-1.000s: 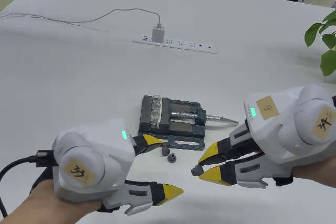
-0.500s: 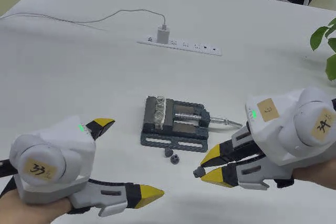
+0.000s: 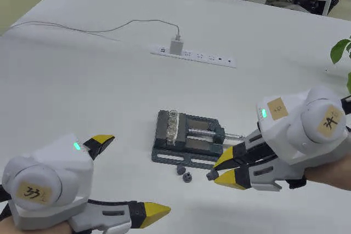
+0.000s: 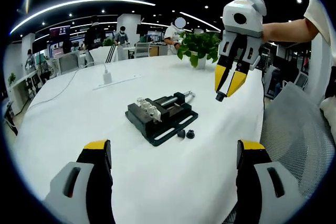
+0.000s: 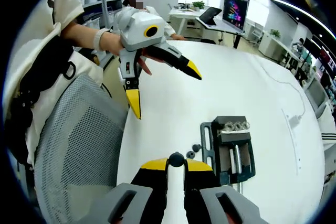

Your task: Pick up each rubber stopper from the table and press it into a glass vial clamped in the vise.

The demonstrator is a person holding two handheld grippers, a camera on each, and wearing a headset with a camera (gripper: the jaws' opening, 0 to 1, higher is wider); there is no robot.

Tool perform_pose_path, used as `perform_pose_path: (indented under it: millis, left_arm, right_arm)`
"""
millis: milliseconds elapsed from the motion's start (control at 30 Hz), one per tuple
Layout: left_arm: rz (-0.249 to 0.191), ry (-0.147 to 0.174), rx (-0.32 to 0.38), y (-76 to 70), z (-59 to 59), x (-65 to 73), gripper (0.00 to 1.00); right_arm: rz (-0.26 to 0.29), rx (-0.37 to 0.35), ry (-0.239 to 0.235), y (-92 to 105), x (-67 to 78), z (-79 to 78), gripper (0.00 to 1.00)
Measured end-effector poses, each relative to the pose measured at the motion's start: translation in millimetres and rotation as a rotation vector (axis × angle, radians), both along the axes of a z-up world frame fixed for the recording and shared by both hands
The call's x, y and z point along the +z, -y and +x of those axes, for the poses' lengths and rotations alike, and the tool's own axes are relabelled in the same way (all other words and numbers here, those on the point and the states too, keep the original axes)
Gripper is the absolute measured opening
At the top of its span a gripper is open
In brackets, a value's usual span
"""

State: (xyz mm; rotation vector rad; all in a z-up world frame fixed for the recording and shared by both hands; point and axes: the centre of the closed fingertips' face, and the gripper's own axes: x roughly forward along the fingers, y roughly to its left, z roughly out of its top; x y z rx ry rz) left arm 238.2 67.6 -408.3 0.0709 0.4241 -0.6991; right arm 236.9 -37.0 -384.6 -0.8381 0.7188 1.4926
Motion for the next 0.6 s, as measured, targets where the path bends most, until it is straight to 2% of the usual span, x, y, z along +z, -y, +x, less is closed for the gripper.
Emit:
perform_pose_path:
  millis: [333,600]
  left_arm:
    - [-0.005,-0.007,0.007,1.2,-2.8,-4.0,0.99]
    - [0.001,-0.013,-0.007,4.9,-5.4,-8.4,0.99]
  right_arm:
    - [-0.051,0.061,0.070,-15.7,13.9,47.1,0.06]
    - [-0.119,0.112,0.068,-23.2,16.2,71.7,0.06]
